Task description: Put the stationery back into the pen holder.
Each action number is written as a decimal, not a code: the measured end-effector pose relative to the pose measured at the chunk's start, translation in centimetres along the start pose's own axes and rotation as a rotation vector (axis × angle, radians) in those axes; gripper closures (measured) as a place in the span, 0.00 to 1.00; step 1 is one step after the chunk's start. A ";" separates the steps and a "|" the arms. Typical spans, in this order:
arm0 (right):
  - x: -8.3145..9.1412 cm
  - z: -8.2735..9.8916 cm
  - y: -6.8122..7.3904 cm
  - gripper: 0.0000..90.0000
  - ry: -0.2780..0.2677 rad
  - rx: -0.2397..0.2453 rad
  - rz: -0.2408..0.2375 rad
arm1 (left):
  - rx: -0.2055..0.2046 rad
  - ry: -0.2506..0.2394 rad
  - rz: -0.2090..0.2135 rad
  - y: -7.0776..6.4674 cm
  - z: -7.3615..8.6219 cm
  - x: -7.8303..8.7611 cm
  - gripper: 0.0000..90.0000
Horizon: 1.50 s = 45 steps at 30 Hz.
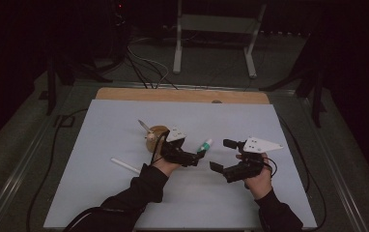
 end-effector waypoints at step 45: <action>0.2 0.1 -0.1 0.00 -0.002 -0.002 0.003 | -0.014 0.267 -0.160 0.0 3.9 -5.4 0.33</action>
Point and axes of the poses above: each handheld gripper's, and its own axes: x roughly backward along the jaws, z roughly out of its underside, y roughly to its left, the point moved 4 cm from there along -x, roughly forward along the jaws, and after that the axes turned 2 degrees about x, right-handed, at the moved point
